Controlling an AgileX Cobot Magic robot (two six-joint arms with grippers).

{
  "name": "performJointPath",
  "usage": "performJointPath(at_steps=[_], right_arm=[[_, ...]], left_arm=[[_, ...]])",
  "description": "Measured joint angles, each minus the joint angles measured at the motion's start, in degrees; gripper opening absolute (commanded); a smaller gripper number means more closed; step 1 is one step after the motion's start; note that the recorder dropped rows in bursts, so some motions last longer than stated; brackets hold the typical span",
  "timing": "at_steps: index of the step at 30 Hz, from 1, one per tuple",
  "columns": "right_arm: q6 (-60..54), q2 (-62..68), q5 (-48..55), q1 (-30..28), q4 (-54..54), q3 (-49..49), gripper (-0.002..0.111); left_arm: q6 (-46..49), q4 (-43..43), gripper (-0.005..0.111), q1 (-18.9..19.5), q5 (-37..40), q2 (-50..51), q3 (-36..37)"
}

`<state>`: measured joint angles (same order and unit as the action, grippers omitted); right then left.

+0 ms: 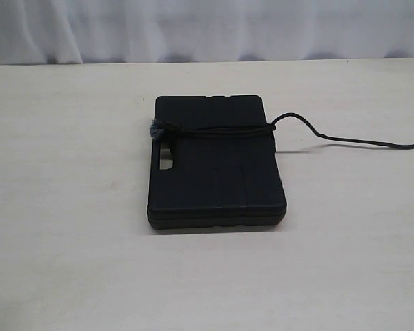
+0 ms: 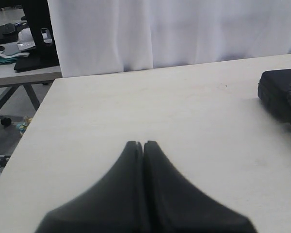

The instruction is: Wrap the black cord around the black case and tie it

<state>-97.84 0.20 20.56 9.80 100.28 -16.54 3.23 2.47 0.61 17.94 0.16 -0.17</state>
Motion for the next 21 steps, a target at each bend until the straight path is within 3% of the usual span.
performJointPath(at_steps=[13, 16, 21], right_arm=[[0.00, 0.00, -0.61, 1.51, -0.21, 0.00, 0.004], [0.00, 0.00, -1.08, 1.54, -8.18, 0.00, 0.004], [0.00, 0.00, -1.23, 1.54, -31.41, 0.00, 0.004]], left_arm=[[0.00, 0.00, 0.000, 0.00, 0.00, 0.00, 0.00], [0.00, 0.00, 0.000, 0.00, 0.00, 0.00, 0.00], [0.00, 0.00, 0.000, 0.00, 0.00, 0.00, 0.00]])
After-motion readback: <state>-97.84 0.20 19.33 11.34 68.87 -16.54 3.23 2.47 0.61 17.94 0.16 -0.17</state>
